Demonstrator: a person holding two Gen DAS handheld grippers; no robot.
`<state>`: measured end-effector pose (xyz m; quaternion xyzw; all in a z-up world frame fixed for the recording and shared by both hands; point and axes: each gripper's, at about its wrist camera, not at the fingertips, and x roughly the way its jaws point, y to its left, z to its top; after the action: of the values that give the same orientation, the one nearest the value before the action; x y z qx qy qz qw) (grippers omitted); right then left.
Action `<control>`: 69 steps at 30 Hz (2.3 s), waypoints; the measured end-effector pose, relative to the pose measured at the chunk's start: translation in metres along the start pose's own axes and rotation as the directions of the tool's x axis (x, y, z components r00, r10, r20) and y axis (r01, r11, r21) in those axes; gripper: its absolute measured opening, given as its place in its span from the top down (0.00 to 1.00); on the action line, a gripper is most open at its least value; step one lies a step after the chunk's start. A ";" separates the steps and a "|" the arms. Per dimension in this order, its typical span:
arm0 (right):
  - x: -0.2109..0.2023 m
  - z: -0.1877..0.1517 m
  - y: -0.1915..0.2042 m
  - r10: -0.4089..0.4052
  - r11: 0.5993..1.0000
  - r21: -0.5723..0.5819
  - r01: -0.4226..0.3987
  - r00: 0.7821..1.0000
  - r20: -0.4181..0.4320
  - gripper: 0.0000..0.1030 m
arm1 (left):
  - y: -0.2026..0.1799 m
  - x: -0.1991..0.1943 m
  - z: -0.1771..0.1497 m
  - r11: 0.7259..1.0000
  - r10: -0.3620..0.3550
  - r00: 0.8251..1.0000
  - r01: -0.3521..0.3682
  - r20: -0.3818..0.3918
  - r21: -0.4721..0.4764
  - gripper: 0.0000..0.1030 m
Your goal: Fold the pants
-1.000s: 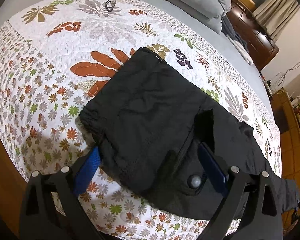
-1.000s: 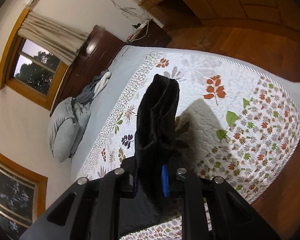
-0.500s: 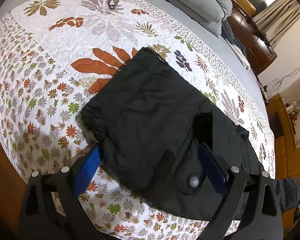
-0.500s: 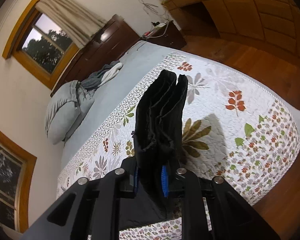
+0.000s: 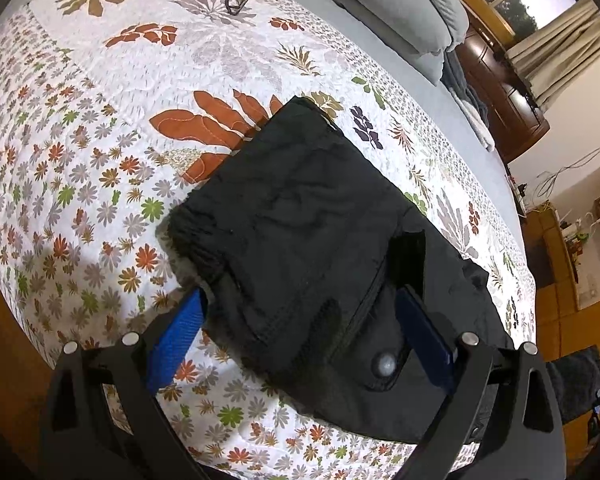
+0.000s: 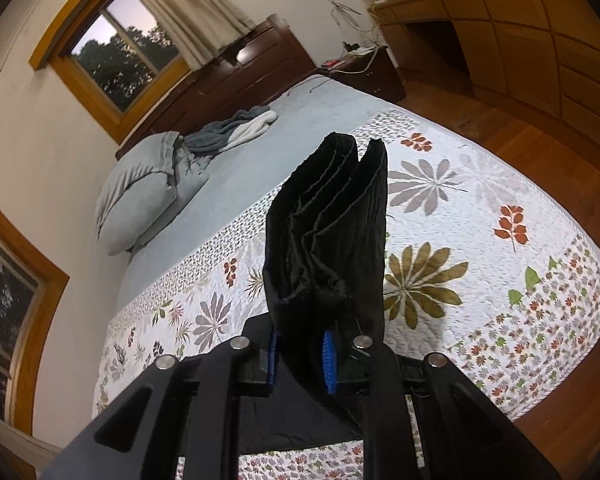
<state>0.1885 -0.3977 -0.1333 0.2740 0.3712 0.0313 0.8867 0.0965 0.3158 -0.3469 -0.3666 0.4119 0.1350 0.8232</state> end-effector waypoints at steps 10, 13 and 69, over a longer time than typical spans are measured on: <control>0.008 -0.012 0.053 -0.042 0.988 -0.150 0.039 0.999 -0.016 0.83 | 0.005 0.000 0.001 0.999 -0.022 1.000 0.022 0.002 -0.024 0.09; 0.013 -0.017 0.069 -0.052 0.980 -0.193 0.046 0.998 -0.022 0.83 | 0.007 0.000 0.001 0.999 -0.028 1.000 0.028 0.003 -0.032 0.09; 0.174 -0.217 0.223 -0.251 0.689 -0.724 -0.020 0.931 -0.265 0.84 | 0.008 0.016 0.002 0.994 -0.067 0.997 0.064 -0.037 -0.085 0.08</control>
<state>0.2004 -0.0634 -0.2558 -0.1269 0.4951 0.1637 0.8438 0.1035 0.3213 -0.3620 -0.4165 0.4098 0.1178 0.8029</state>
